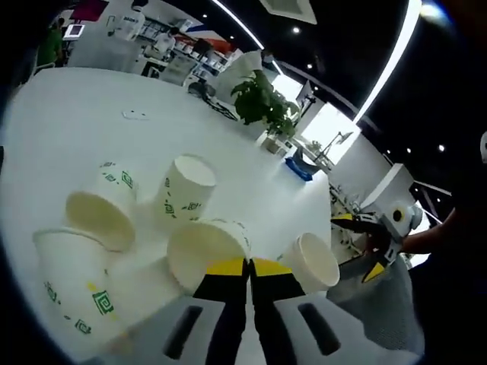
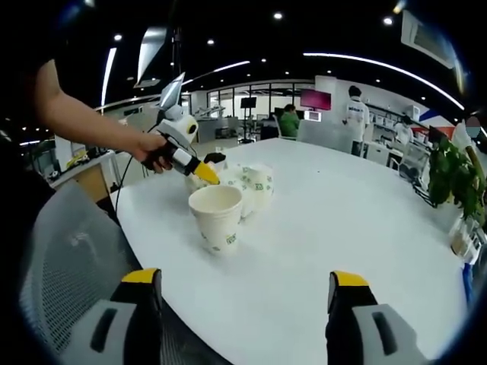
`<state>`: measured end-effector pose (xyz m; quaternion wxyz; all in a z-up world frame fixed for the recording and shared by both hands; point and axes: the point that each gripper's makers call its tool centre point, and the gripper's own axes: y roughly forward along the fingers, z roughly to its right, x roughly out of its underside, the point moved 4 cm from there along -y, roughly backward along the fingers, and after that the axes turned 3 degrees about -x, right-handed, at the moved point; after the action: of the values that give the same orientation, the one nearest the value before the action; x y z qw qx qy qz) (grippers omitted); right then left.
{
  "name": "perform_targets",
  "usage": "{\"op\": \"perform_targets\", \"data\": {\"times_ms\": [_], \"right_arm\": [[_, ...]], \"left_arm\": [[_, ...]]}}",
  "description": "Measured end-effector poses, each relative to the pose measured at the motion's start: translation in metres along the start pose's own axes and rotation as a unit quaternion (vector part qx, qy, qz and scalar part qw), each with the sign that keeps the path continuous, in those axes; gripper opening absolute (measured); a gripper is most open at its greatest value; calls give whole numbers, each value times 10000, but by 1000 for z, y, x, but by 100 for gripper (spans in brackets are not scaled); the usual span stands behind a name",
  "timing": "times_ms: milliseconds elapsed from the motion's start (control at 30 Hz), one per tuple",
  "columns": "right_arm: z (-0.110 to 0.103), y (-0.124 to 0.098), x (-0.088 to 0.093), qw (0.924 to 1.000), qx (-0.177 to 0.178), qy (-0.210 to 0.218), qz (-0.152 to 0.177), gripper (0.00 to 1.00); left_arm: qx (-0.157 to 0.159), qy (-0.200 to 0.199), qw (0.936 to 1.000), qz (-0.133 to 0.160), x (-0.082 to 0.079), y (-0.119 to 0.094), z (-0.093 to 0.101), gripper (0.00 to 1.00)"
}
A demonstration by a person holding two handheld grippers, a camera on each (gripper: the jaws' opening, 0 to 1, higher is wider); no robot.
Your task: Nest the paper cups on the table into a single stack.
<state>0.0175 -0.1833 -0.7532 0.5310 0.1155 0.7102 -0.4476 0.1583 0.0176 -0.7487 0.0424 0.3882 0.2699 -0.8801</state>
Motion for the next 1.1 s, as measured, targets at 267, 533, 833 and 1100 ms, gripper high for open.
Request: {"op": "perform_targets", "data": {"times_ms": [267,533,833,1100], "right_arm": [[-1,-1,-3,10000,-6,-11,74,93],[-2,0,-4,9999,-40,-28,147,94],[-3,0,-4,9999,-79,-45,140,95],[-2,0,-5,9998,-57,-52,193,97]], "left_arm": [[-100,-26,9999,108,-7,-19,-2,0],[-237,245,9994,-4,-9,-36,-1,0],[-187,861,9961,-101,-23,-45,24,0],[-105,1323,9907,-286,-36,-51,38,0]]}}
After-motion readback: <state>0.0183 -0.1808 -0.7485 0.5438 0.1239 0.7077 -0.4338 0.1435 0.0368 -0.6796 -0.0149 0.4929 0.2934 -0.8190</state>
